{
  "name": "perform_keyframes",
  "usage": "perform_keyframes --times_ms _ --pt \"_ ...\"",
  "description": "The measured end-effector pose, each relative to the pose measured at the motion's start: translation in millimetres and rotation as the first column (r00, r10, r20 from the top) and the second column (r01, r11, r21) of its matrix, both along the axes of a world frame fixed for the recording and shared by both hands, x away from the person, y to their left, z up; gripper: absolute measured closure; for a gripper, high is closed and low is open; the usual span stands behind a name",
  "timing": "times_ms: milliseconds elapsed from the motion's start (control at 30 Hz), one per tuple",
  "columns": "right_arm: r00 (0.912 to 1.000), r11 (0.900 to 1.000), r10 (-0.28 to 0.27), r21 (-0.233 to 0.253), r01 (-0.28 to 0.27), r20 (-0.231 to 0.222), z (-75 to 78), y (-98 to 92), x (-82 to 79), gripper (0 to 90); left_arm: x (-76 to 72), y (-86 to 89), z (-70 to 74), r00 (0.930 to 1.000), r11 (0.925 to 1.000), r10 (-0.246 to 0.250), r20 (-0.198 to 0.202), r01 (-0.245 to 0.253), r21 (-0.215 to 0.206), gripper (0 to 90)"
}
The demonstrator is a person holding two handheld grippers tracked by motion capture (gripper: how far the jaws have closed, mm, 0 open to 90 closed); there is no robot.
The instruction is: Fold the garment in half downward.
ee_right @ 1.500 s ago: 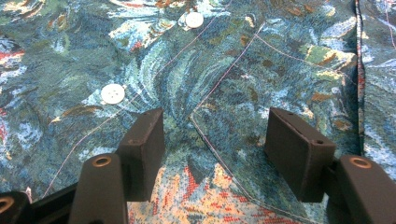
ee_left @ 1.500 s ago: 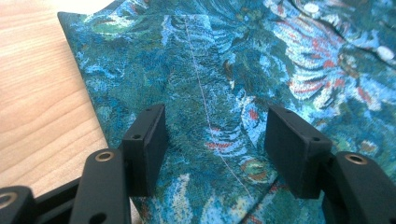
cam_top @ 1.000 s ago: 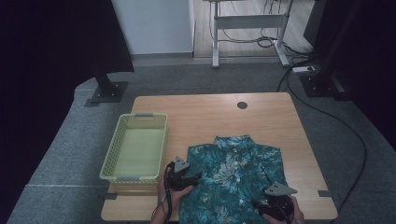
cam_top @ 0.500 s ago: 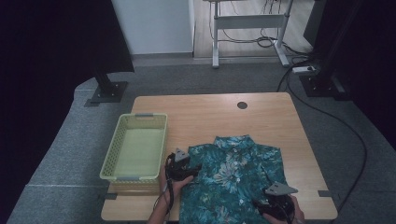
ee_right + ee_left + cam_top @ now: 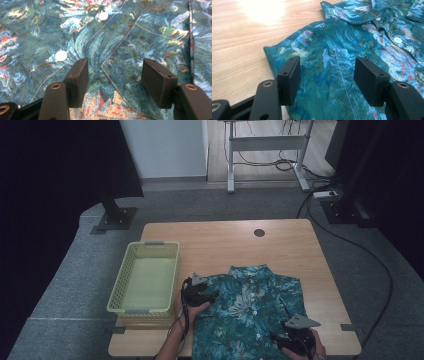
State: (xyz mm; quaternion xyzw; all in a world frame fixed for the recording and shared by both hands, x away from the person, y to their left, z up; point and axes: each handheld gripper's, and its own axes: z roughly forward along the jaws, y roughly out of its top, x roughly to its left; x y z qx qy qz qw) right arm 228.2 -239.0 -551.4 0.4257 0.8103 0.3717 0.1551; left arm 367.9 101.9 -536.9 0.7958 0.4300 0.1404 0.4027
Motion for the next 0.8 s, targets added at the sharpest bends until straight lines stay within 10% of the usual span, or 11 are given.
perform_keyframes --times_ms 800 --pt "1.0 1.0 0.002 0.021 -0.002 0.006 0.6 -1.0 0.7 38.6 46.1 -2.2 4.7 0.9998 0.9998 0.014 -0.012 -0.013 0.016 38.5"
